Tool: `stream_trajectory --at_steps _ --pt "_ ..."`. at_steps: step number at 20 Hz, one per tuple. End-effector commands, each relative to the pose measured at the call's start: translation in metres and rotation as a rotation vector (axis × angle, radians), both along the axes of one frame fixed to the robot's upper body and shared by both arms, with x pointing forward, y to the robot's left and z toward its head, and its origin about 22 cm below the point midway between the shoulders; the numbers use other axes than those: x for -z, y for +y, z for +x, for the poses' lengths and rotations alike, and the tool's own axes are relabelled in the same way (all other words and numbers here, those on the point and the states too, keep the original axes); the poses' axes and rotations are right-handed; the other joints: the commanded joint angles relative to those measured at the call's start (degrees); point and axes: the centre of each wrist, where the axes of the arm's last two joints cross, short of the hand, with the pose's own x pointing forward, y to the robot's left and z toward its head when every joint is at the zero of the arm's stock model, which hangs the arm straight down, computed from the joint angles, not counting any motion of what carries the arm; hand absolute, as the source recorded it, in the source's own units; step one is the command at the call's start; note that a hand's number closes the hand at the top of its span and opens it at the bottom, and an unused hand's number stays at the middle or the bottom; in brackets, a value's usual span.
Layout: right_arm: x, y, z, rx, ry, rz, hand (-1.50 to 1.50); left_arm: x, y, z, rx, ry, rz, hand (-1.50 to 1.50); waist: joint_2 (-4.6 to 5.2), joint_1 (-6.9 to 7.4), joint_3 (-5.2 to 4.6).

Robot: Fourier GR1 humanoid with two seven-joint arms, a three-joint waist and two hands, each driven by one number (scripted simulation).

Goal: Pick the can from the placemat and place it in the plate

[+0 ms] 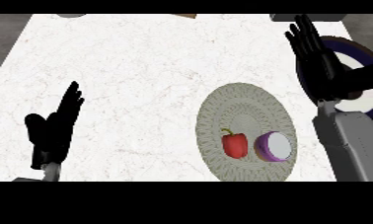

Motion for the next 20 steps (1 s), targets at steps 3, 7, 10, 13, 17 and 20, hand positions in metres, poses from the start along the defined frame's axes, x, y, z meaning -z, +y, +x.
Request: stream_trajectory --at_steps 3,7,10,13,17,20 --pt "0.017 0.057 -0.025 -0.113 0.12 -0.021 1.5 -0.001 0.007 0.016 0.069 -0.078 0.031 0.0 -1.45 0.04 0.88" --pt "-0.009 0.022 -0.013 -0.065 -0.027 -0.644 1.5 0.002 0.006 0.011 0.119 -0.09 0.038 0.0 -3.37 -0.73 -1.61" --pt "0.056 0.081 -0.067 0.196 -0.011 -0.239 -1.5 0.017 0.008 0.003 0.151 -0.12 -0.004 0.0 -1.68 -1.33 0.85" --pt "0.089 0.099 -0.113 0.16 -0.084 -0.273 -1.5 0.028 0.019 0.001 0.161 -0.127 -0.008 0.0 -1.48 -0.56 0.91" --pt "0.088 0.103 -0.146 0.201 -0.148 -0.331 -1.5 0.037 0.016 0.007 0.171 -0.125 -0.004 0.0 -1.42 -0.13 0.92" --pt "0.078 0.069 -0.184 0.266 -0.145 -0.412 -1.5 0.035 0.012 0.001 0.171 -0.129 0.014 0.0 -1.55 -0.54 0.92"
